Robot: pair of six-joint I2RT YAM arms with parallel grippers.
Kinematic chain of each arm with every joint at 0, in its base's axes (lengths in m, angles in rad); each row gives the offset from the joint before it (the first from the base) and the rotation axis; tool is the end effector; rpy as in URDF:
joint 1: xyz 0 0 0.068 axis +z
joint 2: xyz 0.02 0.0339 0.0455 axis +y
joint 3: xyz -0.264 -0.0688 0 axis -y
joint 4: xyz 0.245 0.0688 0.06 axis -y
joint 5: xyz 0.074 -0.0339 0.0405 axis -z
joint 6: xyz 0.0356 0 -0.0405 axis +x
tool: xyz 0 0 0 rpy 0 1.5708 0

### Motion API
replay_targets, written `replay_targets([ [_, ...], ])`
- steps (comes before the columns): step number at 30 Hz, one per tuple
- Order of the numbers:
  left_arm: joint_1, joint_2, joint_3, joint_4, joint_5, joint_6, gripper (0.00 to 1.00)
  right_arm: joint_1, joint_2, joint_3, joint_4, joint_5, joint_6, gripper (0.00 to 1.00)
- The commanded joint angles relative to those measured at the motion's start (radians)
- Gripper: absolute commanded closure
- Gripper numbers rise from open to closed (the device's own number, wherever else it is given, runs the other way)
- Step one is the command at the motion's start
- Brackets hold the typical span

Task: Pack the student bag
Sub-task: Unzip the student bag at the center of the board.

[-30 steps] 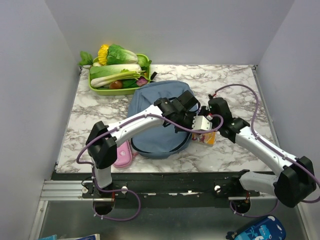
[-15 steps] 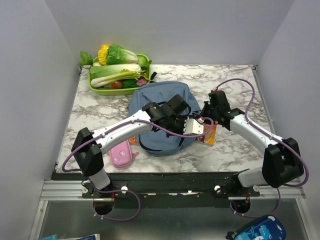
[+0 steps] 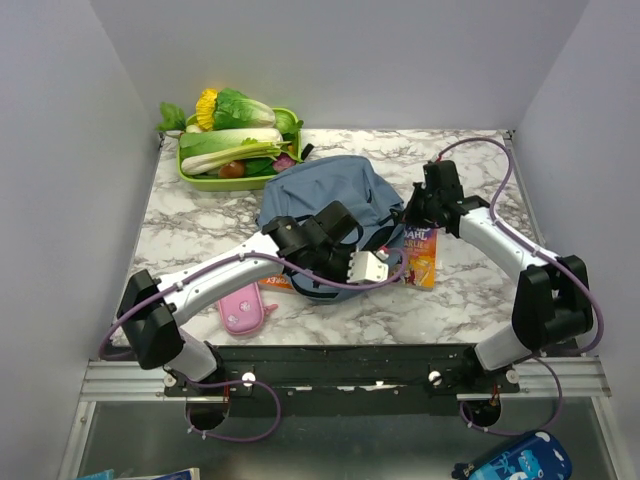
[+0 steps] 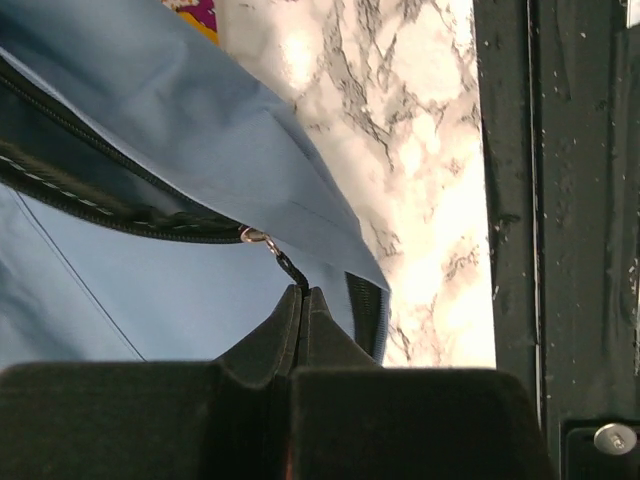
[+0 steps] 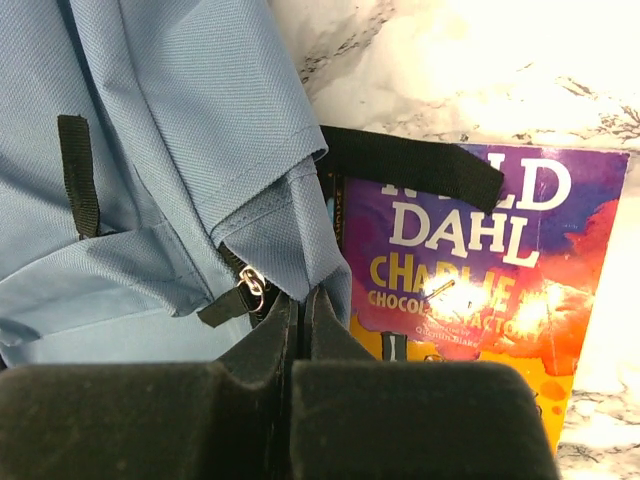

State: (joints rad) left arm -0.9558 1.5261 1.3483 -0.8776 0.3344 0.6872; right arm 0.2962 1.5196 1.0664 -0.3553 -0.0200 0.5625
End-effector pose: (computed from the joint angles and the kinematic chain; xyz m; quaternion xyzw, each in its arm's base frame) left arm 0.1710 -0.2624 0.2993 0.7270 0.6184 -0.1931 0.2275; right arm 0.3142 0.0966 0.2446 0.1195 0.9205 0.1633 0.3343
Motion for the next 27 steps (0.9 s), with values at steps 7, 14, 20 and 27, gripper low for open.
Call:
replay_targets([
  [7, 0.006, -0.13, -0.193, 0.049, -0.072, -0.087, 1.0, -0.037, 0.064, 0.109, 0.018, 0.063, -0.035, 0.7],
  [14, 0.008, -0.087, -0.141, 0.123, -0.066, -0.121, 1.0, -0.032, -0.203, -0.11, 0.036, -0.151, 0.106, 0.34],
  [20, 0.008, -0.075, -0.123, 0.108, -0.048, -0.092, 1.0, 0.101, -0.423, -0.281, 0.053, -0.192, 0.261, 0.25],
  [27, 0.008, -0.08, -0.115, 0.095, -0.049, -0.08, 1.0, 0.236, -0.423, -0.341, 0.047, -0.228, 0.389, 0.25],
])
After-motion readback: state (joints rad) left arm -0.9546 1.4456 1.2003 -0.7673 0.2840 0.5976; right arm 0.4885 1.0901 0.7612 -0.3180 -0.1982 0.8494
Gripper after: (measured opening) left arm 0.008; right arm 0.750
